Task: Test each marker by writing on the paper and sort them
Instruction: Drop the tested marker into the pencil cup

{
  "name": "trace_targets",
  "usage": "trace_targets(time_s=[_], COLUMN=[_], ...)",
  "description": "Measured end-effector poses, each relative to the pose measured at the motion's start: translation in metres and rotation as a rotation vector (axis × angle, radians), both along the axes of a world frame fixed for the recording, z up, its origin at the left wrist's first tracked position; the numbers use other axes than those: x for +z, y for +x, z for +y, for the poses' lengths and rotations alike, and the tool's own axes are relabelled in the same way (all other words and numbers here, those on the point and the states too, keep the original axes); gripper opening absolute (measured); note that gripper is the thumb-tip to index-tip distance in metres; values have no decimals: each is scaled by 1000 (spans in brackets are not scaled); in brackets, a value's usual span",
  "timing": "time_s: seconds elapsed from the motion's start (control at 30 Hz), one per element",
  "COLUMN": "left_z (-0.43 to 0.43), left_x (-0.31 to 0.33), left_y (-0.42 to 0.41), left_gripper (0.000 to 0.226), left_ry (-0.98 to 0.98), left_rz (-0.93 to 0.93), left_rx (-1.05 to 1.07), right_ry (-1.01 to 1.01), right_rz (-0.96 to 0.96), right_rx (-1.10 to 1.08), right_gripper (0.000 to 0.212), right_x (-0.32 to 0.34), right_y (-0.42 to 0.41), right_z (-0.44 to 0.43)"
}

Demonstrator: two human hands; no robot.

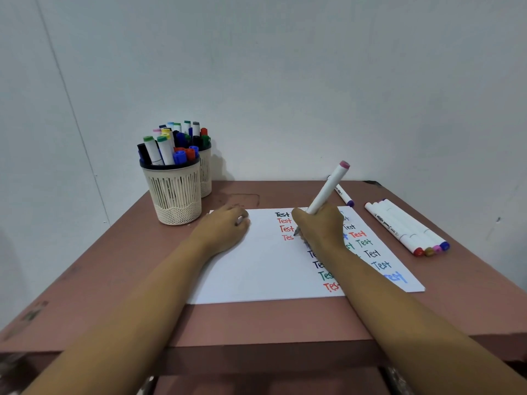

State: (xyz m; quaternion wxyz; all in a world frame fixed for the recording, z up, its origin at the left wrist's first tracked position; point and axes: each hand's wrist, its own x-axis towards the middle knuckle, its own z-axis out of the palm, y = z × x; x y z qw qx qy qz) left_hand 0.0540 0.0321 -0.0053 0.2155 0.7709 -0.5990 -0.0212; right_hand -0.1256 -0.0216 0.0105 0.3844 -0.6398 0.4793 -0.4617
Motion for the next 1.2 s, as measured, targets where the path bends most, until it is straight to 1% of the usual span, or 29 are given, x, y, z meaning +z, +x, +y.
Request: trace_targets(time_s=[0.17,0.3,0.43,0.57,0.67,0.73,0.8,0.83,0.9,0.93,1.0,1.07,1.13,1.2], left_z=[0,1,1,2,3,3,2,2,4,5,7,8,10,11], left_x=[1,1,1,2,4,7,10,10,12,14,17,21,23,24], left_y=[0,-1,-1,-1,-2,-3,-4,-4,-5,-6,-9,-12,-15,-19], left_gripper=[30,31,31,24,18,20,27,30,29,27,27,29,28,25], left_ry=[-9,-2,-8,-17,-25,-9,8,17,6,-28,-131,-223,-260,-269], left_rz=[3,8,16,77,129,152,126,95,32,28,71,100,111,174], left_rx=[-9,-7,-4,18,34,54,85,95,82,64,26,17,12,-28], right_ry=[8,40,14,5,78,134,172,192,230,240,236,215,181,132], right_rz=[25,-38,1,-2,-125,-245,-307,-319,-340,-343,-331,-320,-314,-325], right_rx=[13,-5,-1,-47,-55,-53,-54,-57,-60,-56,-38,-16,-8,9], right_gripper=[24,20,22,22,18,19,17,13,4,2,5,12,23,29], right_x=[2,0,0,-2,-1,1,2,2,4,5,6,7,9,14], right_y=[-1,-1,0,2,0,-2,-2,-2,-3,-3,-3,-2,-2,-3], right_z=[0,-1,0,-3,-6,-8,-10,-10,-11,-11,-11,-12,-11,-7])
